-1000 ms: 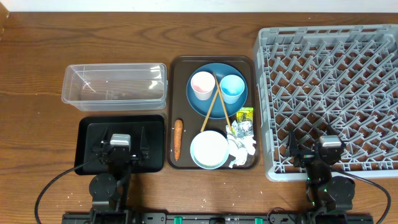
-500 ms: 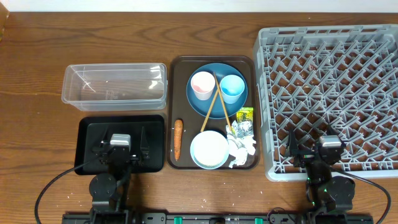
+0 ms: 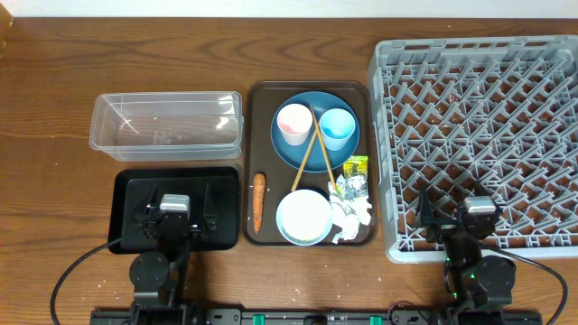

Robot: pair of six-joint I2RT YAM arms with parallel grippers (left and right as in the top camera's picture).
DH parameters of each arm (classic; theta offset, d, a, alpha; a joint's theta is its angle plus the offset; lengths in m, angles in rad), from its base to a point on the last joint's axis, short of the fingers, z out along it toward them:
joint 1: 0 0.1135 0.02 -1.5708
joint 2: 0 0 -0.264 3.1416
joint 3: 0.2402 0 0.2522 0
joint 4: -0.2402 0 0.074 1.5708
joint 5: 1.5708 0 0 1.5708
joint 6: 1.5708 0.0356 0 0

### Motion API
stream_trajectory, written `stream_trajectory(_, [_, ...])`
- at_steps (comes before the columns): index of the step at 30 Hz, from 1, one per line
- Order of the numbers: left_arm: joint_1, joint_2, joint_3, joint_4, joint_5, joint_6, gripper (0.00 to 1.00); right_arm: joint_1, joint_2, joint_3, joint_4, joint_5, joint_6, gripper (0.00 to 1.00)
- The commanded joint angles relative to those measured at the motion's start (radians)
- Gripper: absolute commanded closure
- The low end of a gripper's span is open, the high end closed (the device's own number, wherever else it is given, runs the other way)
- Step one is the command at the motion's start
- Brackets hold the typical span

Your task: Sort waste into correct bins and load items into the dishwasher rack

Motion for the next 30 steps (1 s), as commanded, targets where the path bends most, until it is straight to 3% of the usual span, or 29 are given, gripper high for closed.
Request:
stream_trajectory(1, [0.005, -0.006, -0.023, 0.002, 0.017, 0.014, 0.02, -0.007, 0.0, -0.002, -0.003, 0.003, -0.015, 0.01])
stream_trajectory(12, [0.004, -0.005, -0.023, -0.021, 0.05, -0.003, 0.02, -0.007, 0.0, -0.002, -0.003, 0.003, -0.015, 0.01])
stream_trajectory(15, [0.004, -0.005, -0.023, -0.006, 0.219, -0.097, 0.02, -0.007, 0.0, -0.002, -0.003, 0.003, -0.015, 0.01])
stream_trajectory(19, [0.004, 0.0, -0.022, -0.003, 0.413, -0.36, 0.02, -0.007, 0.0, -0.002, -0.003, 0.003, -0.015, 0.01])
stream_trajectory(21, [0.004, 0.0, -0.022, -0.002, 0.437, -0.447, 0.02, -0.007, 0.0, -0.002, -0.003, 0.003, -0.015, 0.01])
stream_trajectory(26, [0.004, -0.001, -0.022, 0.009, 0.472, -0.814, 0.02, -0.007, 0.0, -0.002, -0.003, 0.003, -0.015, 0.01])
stream_trajectory(30, [0.004, -0.001, -0.013, 0.023, 0.58, -0.871, 0.02, -0.007, 0.0, -0.002, -0.003, 0.003, -0.015, 0.01])
